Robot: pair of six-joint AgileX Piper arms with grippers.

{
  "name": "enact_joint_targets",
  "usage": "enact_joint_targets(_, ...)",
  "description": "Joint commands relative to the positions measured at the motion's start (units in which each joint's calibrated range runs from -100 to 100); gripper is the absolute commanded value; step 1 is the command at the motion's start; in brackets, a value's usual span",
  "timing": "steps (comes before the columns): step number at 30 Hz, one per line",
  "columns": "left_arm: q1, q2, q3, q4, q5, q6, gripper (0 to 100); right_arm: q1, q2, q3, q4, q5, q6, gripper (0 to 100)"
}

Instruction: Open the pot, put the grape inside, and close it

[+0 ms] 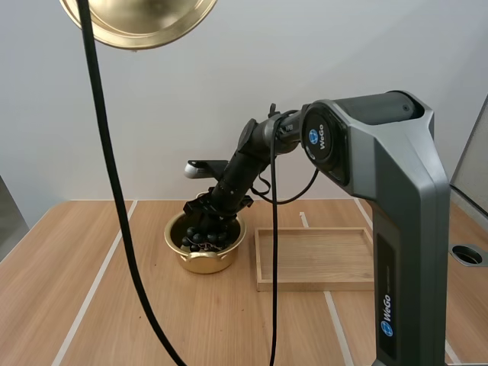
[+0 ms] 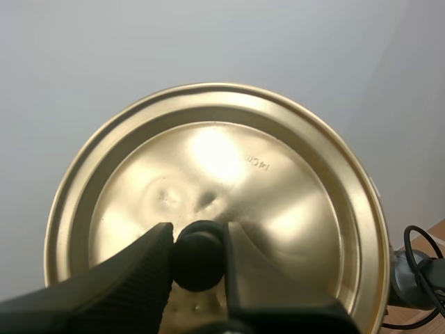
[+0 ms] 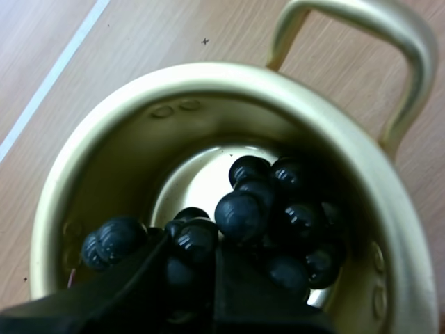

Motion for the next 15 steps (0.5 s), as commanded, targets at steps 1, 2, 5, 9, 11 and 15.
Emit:
enact_joint_targets(1, 0.07, -0.03, -0.63, -0.29, -0.86, -0.62, 0, 0.03, 1.07, -0.21, -0.58, -1.6, -0.76, 0)
enact_joint_targets(2, 0.07, -0.03, -0.63, -0.29, -0.86, -0.62, 0, 0.03, 1.21, -0.21, -0.68, -1.6, -0.76, 0)
enact_joint_targets(5, 0.07, -0.03, -0.63, -0.17, -0.86, -0.62, 0, 0.03, 1.82, -0.21, -1.14, -0.62, -0.76, 0)
enact_joint_targets(9, 0.07, 0.4, -0.63, 0.47, -0.86, -0.62, 0, 0.03, 2.95, -0.21, -1.28, 1.28, -0.63, 0)
enact_joint_targets(11, 0.07, 0.67, -0.63, 0.47, -0.7, -0.62, 0, 0.03, 3.17, -0.21, -1.05, 2.59, -0.63, 0)
enact_joint_targets(15, 0.07, 1.22, -0.63, 0.47, -0.53, -0.62, 0, 0.03, 3.17, -0.21, -1.05, 3.5, -0.63, 0)
